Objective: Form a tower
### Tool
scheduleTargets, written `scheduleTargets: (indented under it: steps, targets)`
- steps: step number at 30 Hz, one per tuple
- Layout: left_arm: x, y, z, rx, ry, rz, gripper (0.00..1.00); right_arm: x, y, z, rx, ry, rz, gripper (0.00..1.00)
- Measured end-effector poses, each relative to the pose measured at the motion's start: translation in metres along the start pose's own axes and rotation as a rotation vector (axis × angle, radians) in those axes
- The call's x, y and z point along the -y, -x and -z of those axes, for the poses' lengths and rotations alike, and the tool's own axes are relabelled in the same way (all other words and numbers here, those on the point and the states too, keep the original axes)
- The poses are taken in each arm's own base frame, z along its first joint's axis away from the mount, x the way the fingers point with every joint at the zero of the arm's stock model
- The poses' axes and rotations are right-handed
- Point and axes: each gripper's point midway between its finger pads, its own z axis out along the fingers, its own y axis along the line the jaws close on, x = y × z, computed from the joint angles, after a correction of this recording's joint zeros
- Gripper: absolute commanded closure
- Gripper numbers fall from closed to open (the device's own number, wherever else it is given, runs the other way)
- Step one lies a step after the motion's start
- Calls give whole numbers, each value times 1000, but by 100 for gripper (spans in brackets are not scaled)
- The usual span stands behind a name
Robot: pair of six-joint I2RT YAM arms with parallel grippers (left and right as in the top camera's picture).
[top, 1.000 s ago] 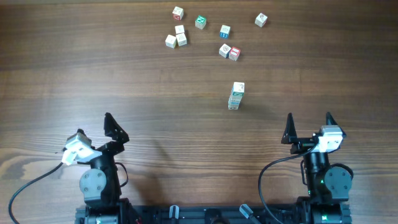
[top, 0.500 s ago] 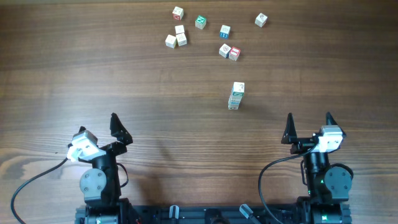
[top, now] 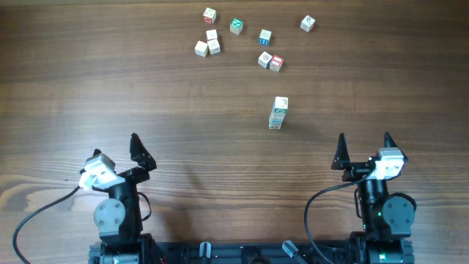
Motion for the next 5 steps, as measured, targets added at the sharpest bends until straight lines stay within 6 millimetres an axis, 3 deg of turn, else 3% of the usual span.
scheduleTargets:
  steps: [5]
  targets:
    - [0,0,0,0,0,0,0,0,0,0,0,0,0,0]
